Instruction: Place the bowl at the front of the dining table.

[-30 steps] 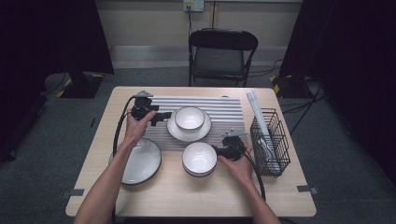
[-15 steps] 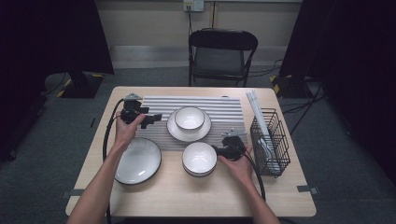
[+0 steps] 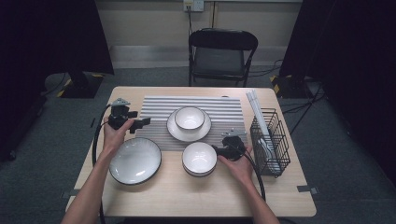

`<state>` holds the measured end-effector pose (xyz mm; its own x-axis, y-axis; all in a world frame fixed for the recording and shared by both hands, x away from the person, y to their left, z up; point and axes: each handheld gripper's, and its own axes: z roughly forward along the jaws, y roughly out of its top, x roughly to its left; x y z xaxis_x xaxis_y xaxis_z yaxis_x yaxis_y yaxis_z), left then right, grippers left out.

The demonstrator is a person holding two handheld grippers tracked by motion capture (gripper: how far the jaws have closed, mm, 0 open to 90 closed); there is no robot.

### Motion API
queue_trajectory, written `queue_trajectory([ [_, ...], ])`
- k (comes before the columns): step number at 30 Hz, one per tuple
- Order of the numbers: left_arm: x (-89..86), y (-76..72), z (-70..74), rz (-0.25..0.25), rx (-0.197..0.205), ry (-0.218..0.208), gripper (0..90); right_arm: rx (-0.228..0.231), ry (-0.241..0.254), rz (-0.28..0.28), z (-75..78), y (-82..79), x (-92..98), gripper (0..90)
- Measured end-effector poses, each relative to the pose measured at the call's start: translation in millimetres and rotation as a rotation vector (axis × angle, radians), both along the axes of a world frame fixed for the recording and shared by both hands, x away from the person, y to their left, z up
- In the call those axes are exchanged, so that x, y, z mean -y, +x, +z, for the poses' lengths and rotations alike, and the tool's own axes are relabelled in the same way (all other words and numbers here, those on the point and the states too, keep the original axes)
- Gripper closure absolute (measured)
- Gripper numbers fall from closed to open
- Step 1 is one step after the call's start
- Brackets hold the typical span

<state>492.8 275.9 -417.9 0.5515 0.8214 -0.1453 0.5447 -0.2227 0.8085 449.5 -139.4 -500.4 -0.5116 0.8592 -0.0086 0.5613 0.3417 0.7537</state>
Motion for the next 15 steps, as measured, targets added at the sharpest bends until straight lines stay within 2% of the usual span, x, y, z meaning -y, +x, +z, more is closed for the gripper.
queue_trajectory([
  [1, -1.8, -1.0, -2.3, 0.002, -0.008, 0.013, 23.8, 0.001, 0.000, -0.003, 0.0, 0.0, -0.2, 30.3],
  [5, -10.2, -6.0, -9.3, 0.025, -0.010, -0.004, 24.1, 0.002, 0.000, -0.009, 0.1, 0.0, -0.4, 30.5],
  [9, -14.1, -5.5, -14.3, 0.030, -0.034, 0.018, 23.6, 0.002, 0.000, -0.012, 0.1, -0.1, -0.6, 30.6],
  [11, -16.9, -9.2, -16.2, 0.050, -0.022, 0.012, 23.5, -0.007, -0.001, -0.021, 1.1, 0.3, -1.2, 31.4],
  [12, -20.0, -11.0, -17.6, 0.050, -0.023, -0.007, 23.1, -0.012, -0.003, -0.021, 1.9, 0.7, -1.7, 32.7],
  [15, -29.8, -14.3, -22.3, 0.060, -0.034, 0.005, 21.8, -0.018, -0.022, -0.014, 4.2, 0.8, -2.0, 36.3],
])
